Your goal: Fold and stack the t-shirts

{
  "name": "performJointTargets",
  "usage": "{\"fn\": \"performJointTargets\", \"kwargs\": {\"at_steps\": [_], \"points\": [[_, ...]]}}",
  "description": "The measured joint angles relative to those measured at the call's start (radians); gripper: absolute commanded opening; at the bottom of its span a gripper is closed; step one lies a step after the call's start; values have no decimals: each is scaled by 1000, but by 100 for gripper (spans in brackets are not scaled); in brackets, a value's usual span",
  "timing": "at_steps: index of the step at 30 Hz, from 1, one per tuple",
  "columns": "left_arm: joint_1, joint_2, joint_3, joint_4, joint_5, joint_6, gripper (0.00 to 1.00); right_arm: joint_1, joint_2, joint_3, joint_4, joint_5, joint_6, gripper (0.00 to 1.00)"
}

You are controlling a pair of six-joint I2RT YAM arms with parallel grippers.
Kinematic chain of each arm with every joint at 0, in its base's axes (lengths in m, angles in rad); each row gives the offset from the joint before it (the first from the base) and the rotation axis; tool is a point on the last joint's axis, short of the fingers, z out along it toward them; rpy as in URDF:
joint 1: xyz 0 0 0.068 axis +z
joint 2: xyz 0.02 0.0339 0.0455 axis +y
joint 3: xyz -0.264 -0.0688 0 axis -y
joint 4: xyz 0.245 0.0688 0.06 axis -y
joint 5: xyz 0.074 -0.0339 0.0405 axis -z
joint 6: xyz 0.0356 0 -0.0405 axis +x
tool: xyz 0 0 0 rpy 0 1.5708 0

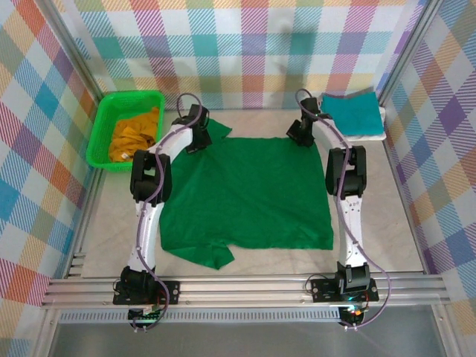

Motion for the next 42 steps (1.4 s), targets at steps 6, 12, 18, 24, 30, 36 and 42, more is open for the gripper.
{"fn": "performJointTargets", "kwargs": {"at_steps": [6, 12, 18, 24, 30, 36, 42], "points": [[14, 94, 163, -27, 21, 0, 5, -1, 169, 280, -16, -40, 46, 0], [35, 178, 317, -56, 56, 2, 7, -7, 233, 399, -26, -55, 44, 0], [66, 206, 426, -95, 80, 17, 9, -16, 213, 408, -39, -93, 10, 0], [57, -107, 40, 8, 52, 40, 20, -18, -124, 84, -30, -143, -64, 1], [-25, -837, -664, 175, -52, -27, 29, 3, -828, -638, 214, -149, -84, 7], [-111, -1167, -1025, 110, -106, -89, 22, 58, -1120, -1132, 309, -151, -136, 5], [-113, -996, -1190, 69, -80, -98, 10, 68, -948, -1225, 258, -160, -162, 0]]}}
